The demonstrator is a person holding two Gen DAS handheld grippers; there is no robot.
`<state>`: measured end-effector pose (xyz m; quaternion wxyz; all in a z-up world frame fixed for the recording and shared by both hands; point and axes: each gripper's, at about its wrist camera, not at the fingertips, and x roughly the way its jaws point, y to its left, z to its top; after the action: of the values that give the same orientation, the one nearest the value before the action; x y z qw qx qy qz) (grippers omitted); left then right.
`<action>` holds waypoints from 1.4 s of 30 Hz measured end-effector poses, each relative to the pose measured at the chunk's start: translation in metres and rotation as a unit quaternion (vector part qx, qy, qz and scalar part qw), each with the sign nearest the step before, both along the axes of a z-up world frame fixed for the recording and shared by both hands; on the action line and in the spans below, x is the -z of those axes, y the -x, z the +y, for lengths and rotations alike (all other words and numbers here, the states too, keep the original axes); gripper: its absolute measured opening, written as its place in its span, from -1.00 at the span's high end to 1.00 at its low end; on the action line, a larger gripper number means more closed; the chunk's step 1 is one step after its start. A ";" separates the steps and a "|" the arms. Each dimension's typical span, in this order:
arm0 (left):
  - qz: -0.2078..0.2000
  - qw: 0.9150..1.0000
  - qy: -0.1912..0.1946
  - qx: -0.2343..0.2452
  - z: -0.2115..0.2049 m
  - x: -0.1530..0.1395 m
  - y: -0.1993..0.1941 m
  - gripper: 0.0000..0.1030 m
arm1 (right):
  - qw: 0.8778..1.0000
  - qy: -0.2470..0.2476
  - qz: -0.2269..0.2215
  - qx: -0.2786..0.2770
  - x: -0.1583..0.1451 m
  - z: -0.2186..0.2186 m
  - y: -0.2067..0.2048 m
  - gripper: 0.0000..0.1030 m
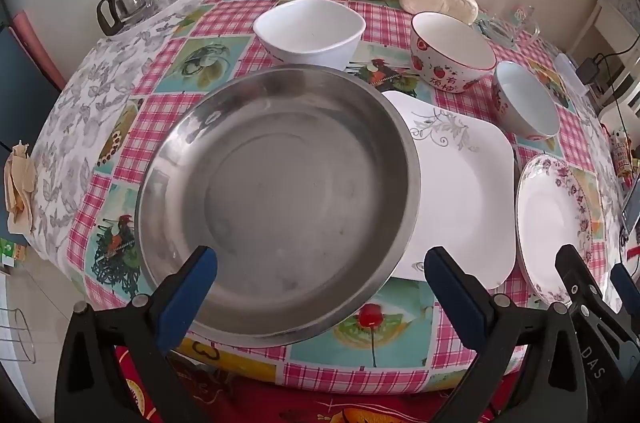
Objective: Organize plates and bowls
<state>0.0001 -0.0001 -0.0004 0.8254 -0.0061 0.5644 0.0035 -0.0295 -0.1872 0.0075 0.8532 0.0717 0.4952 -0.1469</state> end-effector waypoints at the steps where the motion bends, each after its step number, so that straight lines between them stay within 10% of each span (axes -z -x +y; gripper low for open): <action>1: 0.001 1.000 0.000 0.000 0.000 0.000 0.000 -1.00 | 1.000 0.000 0.000 0.000 0.000 0.000 0.000 -1.00; 42: 0.020 1.000 -0.002 -0.008 0.004 0.006 -0.003 -1.00 | 1.000 -0.001 0.003 -0.001 0.001 0.000 0.000 -1.00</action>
<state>0.0034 0.0037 -0.0065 0.8140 -0.0092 0.5806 0.0116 -0.0296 -0.1874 0.0067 0.8520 0.0716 0.4976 -0.1463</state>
